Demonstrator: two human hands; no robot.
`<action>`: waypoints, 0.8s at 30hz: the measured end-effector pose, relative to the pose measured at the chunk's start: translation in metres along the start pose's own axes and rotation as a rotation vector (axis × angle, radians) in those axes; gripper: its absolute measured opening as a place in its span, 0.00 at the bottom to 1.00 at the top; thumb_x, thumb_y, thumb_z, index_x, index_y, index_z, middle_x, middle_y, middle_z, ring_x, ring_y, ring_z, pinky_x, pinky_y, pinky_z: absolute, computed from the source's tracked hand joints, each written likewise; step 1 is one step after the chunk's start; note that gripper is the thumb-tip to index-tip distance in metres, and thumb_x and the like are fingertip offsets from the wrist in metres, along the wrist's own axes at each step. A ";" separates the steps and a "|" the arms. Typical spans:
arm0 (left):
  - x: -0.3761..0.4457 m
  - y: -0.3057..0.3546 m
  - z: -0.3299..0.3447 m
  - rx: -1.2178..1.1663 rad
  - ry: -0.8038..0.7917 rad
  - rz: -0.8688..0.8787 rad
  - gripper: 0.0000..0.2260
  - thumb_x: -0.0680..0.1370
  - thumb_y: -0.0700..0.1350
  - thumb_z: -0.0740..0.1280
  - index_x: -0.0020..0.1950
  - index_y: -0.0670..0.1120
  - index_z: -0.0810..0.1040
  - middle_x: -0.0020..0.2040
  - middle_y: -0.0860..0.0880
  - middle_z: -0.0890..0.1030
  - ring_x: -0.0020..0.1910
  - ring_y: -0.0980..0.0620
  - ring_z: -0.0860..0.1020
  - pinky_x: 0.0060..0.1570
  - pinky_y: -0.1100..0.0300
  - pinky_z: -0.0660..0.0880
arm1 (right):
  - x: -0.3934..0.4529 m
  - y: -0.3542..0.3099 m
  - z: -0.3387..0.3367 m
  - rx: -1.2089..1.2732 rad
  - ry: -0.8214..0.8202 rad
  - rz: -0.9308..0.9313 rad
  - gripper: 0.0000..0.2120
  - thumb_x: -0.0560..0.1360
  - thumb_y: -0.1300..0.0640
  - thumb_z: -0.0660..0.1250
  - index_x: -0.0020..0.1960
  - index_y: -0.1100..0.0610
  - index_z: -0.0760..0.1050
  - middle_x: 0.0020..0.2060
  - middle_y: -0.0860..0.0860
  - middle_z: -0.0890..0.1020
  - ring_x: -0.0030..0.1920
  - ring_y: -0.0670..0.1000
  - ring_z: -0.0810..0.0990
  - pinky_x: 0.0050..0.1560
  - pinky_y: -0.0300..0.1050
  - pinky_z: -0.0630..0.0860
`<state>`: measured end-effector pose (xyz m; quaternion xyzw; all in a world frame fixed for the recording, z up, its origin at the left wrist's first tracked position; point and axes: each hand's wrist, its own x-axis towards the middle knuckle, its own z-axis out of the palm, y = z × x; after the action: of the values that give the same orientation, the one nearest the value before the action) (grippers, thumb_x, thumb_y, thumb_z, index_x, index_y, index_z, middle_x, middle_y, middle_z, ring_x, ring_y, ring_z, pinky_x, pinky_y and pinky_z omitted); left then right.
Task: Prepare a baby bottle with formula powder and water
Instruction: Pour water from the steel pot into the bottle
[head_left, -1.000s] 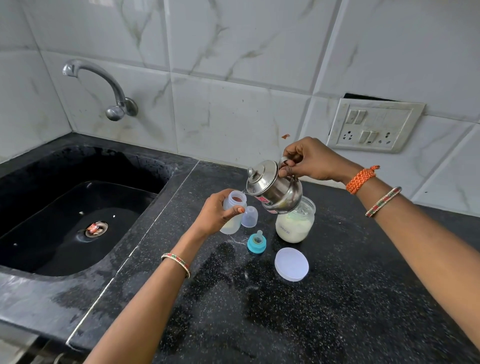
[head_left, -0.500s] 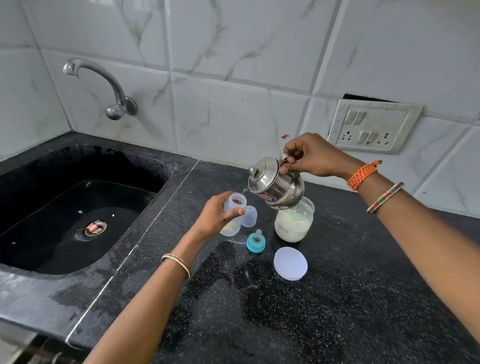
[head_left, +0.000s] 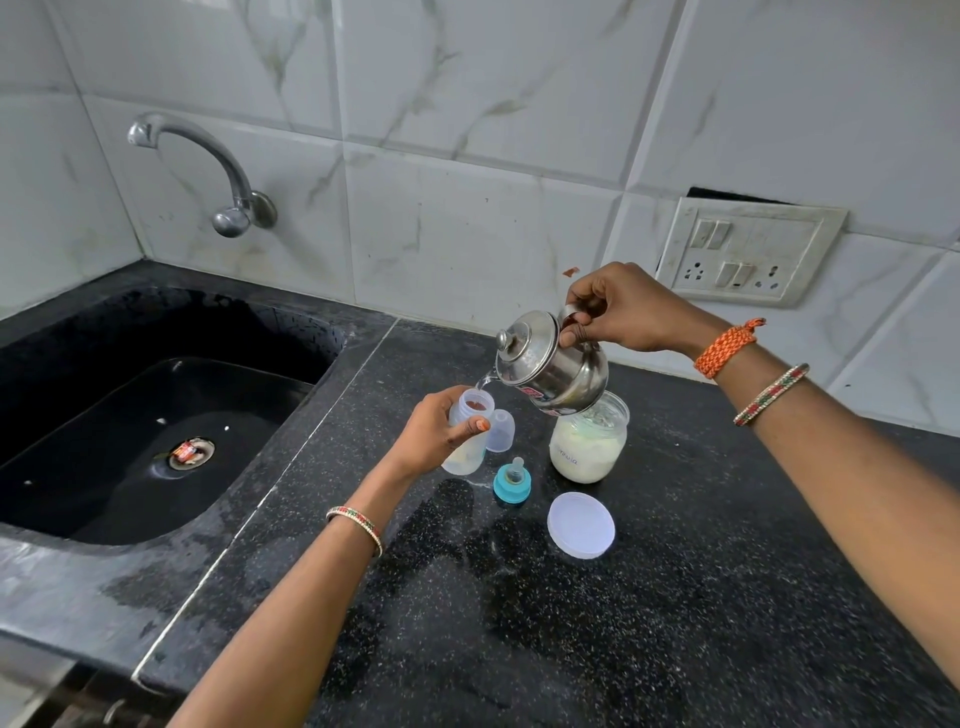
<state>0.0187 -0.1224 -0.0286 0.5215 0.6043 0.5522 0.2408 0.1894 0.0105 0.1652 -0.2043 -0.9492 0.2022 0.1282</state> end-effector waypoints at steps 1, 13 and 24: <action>0.000 -0.001 0.000 -0.001 0.000 -0.001 0.34 0.61 0.74 0.65 0.51 0.48 0.78 0.46 0.52 0.81 0.44 0.56 0.77 0.45 0.60 0.74 | 0.000 0.000 0.001 0.003 0.000 0.001 0.17 0.66 0.58 0.77 0.29 0.54 0.70 0.26 0.48 0.74 0.34 0.50 0.74 0.42 0.46 0.73; -0.004 -0.008 0.000 -0.025 -0.006 -0.016 0.35 0.61 0.74 0.66 0.52 0.47 0.78 0.46 0.49 0.81 0.45 0.51 0.78 0.47 0.54 0.74 | 0.001 -0.001 0.006 0.014 -0.003 0.003 0.16 0.66 0.58 0.77 0.29 0.54 0.70 0.25 0.46 0.71 0.30 0.45 0.68 0.40 0.44 0.70; -0.004 -0.010 -0.001 -0.046 -0.002 -0.020 0.36 0.61 0.75 0.66 0.52 0.47 0.78 0.47 0.47 0.81 0.45 0.50 0.77 0.45 0.53 0.73 | 0.000 0.004 0.011 0.007 0.021 0.009 0.17 0.66 0.58 0.78 0.28 0.53 0.69 0.24 0.45 0.71 0.30 0.42 0.67 0.42 0.41 0.69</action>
<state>0.0153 -0.1245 -0.0386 0.5104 0.5964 0.5630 0.2585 0.1870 0.0097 0.1535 -0.2103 -0.9461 0.2040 0.1380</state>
